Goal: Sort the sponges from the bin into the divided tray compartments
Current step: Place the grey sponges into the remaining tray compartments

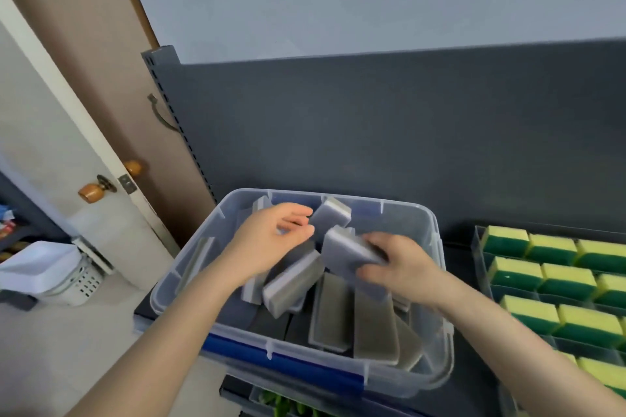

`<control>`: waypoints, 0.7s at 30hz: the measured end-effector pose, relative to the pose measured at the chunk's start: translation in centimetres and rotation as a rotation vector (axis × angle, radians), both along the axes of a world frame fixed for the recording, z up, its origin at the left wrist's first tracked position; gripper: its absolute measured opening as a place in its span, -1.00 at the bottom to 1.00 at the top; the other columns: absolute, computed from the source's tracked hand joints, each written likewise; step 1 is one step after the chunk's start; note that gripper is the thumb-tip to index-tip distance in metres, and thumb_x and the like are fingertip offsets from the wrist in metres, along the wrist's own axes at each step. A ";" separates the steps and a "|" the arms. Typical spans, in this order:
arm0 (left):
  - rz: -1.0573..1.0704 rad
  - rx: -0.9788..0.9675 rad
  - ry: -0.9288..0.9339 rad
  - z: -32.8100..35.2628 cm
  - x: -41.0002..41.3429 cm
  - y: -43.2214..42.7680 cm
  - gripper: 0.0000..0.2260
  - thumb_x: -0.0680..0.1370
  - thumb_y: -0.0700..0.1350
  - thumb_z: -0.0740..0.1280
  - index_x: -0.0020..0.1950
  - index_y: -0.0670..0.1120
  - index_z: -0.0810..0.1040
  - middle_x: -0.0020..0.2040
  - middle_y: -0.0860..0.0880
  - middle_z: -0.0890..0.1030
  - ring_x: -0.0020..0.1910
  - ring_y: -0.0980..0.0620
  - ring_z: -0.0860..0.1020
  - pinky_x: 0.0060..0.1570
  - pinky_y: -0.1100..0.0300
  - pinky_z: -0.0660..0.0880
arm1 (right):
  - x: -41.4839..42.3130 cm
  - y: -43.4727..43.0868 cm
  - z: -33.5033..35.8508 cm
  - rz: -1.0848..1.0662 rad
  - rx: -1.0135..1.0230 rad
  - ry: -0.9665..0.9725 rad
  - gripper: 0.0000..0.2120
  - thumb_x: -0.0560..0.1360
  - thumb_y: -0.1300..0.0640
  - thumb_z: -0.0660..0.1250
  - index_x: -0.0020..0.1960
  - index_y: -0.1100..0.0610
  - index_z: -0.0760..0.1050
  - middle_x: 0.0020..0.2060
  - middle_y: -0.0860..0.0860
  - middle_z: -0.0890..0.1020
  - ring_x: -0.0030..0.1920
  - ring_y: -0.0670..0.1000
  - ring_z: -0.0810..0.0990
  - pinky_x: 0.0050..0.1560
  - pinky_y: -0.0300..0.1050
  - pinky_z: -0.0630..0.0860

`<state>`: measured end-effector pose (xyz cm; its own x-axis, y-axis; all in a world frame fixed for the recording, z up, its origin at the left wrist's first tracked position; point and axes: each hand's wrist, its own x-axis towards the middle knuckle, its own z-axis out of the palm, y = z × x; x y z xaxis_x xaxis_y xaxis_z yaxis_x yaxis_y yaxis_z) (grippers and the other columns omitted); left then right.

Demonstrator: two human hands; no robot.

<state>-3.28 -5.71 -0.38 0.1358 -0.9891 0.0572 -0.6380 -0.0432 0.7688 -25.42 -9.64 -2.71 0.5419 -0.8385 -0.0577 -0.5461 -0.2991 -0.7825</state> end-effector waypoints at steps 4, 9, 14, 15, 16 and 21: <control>-0.117 0.186 0.348 0.4 -1.3 -0.6 -0.75 0.58 -0.09 0.31 0.26 -0.05 0.53 0.11 0.03 0.64 0.11 0.15 0.59 0.13 0.12 0.56 | -0.4 -0.6 1.5 0.019 0.388 -0.410 -0.90 0.49 0.16 0.35 0.00 0.11 0.58 -0.18 -0.03 0.64 -0.17 -0.12 0.57 -0.17 -0.28 0.48; -0.088 0.142 0.438 0.1 -1.5 -1.9 -0.78 0.55 -0.19 0.36 0.19 -0.06 0.55 0.05 0.01 0.67 0.05 0.11 0.63 -0.01 0.17 0.59 | -0.2 -0.9 0.8 -0.009 0.386 -0.410 -0.83 0.45 0.19 0.40 0.04 0.14 0.58 -0.06 0.10 0.67 -0.11 -0.05 0.62 -0.10 -0.19 0.57; -0.111 0.165 0.520 -0.1 -1.4 -2.8 -0.74 0.52 -0.16 0.38 0.21 -0.07 0.51 0.07 0.01 0.66 0.02 0.09 0.64 -0.09 0.20 0.58 | 1.9 -1.0 0.5 -0.068 0.382 -0.503 -0.81 0.47 0.20 0.38 0.07 0.19 0.57 -0.04 0.13 0.68 -0.04 0.06 0.65 -0.02 -0.07 0.60; -0.083 0.125 0.533 0.1 -1.1 -3.1 -0.75 0.52 -0.17 0.38 0.20 -0.08 0.52 0.05 0.00 0.66 0.00 0.09 0.64 -0.14 0.23 0.57 | 2.4 -1.1 0.3 -0.083 0.369 -0.501 -0.82 0.49 0.19 0.36 0.07 0.18 0.57 -0.06 0.13 0.68 -0.07 0.06 0.66 -0.03 -0.07 0.60; -0.031 0.070 0.551 0.3 -0.6 -3.5 -0.75 0.52 -0.18 0.38 0.19 -0.09 0.52 0.04 -0.01 0.66 -0.01 0.09 0.64 -0.19 0.25 0.56 | 2.9 -1.3 0.1 -0.122 0.355 -0.489 -0.83 0.51 0.17 0.33 0.07 0.19 0.56 -0.10 0.12 0.67 -0.12 0.05 0.65 -0.04 -0.05 0.60; 0.111 -0.073 0.617 1.6 4.1 -5.0 -0.75 0.53 -0.16 0.38 0.20 -0.09 0.52 0.08 -0.03 0.65 0.05 0.04 0.63 -0.03 0.08 0.59 | 5.6 -1.9 -1.7 -0.280 0.129 -0.049 -0.74 0.56 -0.05 0.19 -0.03 0.14 0.51 -0.15 0.16 0.65 -0.26 0.09 0.63 -0.06 0.12 0.60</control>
